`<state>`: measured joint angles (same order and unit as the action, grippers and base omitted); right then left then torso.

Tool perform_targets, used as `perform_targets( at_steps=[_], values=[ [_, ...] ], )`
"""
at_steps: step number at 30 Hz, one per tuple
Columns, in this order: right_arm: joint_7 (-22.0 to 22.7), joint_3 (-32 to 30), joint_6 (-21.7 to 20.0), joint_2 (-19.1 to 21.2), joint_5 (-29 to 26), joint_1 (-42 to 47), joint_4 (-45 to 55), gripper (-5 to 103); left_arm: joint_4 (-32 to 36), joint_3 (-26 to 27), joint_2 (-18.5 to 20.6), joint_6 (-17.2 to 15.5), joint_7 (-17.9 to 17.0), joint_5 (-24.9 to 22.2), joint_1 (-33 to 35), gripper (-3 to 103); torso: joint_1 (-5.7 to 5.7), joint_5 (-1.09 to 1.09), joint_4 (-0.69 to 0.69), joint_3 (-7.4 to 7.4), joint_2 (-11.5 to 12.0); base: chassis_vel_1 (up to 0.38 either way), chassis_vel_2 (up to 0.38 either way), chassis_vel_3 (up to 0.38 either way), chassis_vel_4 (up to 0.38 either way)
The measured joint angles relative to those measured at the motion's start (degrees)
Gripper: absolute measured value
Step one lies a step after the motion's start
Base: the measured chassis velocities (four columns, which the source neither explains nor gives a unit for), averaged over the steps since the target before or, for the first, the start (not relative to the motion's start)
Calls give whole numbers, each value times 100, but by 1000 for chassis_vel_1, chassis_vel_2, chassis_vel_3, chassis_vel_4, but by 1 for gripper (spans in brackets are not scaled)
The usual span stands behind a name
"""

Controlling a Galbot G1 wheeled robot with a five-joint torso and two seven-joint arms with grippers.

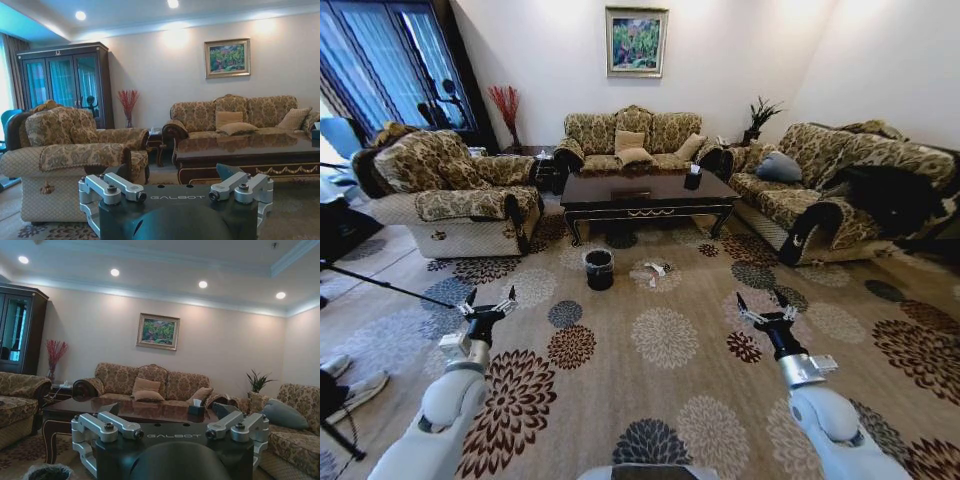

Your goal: Move to the front of the table and pick up the trash from the floor, then place it into the trash bin.

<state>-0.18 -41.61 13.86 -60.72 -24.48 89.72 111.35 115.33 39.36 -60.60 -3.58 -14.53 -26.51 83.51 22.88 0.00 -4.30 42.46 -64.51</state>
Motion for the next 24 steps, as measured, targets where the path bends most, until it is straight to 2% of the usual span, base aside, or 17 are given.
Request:
perform_targets(
  at_steps=[10, 24],
  values=[
    [21, 107, 0, -86, 62, -117, -123, 100, -22, -46, -8, -68, 38, -100, -15, 100, -17, 0, 0, -24, 42, 0, 0, 0, 0],
    [35, 153, 16, -193, 155, -69, -82, 100, 34, -77, -68, -133, 94, -143, 44, 100, -208, 0, 0, -248, 456, 0, 0, 0, 0]
  ],
)
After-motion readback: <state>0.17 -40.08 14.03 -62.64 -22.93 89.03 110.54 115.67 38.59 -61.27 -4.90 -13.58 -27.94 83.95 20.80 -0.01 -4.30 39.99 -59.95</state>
